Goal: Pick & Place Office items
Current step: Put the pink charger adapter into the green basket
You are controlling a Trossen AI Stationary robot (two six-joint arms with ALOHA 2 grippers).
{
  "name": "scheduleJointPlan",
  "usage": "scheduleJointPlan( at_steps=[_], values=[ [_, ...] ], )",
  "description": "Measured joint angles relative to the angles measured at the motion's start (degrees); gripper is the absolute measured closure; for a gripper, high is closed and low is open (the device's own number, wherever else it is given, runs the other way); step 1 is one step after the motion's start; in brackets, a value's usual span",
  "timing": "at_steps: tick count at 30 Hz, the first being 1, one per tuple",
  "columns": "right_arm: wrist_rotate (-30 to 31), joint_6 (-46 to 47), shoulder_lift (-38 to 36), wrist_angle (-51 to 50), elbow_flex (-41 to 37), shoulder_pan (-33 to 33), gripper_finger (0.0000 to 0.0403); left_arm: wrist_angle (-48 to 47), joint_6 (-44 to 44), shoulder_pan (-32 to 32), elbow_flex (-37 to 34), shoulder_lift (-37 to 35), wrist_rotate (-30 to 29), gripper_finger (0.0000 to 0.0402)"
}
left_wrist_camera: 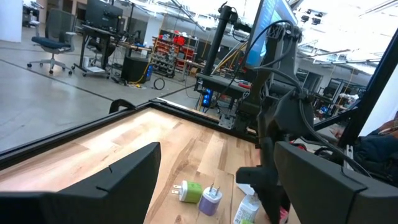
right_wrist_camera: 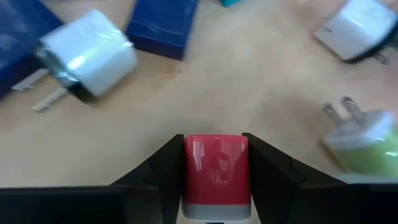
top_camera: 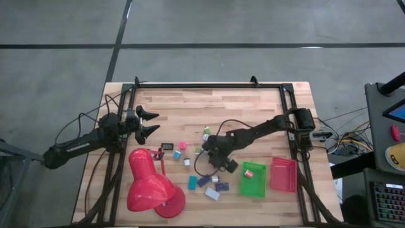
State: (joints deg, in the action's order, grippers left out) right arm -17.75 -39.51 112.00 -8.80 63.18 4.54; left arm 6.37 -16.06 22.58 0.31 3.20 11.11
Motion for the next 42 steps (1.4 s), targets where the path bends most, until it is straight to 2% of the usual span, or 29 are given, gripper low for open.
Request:
scheduleJointPlan(
  at_steps=[10, 19, 30, 36, 42],
  values=[
    [4.8, 0.3, -2.2, -3.1, 2.3, 0.0, 0.0263, 0.0, 0.0, 0.0, 0.0, 0.0, 0.0, 0.0082],
    [5.0, 5.9, -9.9, -6.9, 2.4, 0.1, 0.0263, 0.0, 0.0, 0.0, 0.0, 0.0, 0.0, 0.0082],
    [4.8, 25.2, -22.8, -21.6, 2.4, 0.6, 0.0263, 0.0, 0.0, 0.0, 0.0, 0.0, 0.0, 0.0082],
    [4.4, 34.6, -28.2, -30.9, 1.9, 3.2, 0.0263, 0.0, 0.0, 0.0, 0.0, 0.1, 0.0, 0.0082],
    [5.2, 46.9, -31.4, -31.6, -1.0, 7.1, 0.0262, 0.0, 0.0, 0.0, 0.0, 0.1, 0.0, 0.0082]
  ],
)
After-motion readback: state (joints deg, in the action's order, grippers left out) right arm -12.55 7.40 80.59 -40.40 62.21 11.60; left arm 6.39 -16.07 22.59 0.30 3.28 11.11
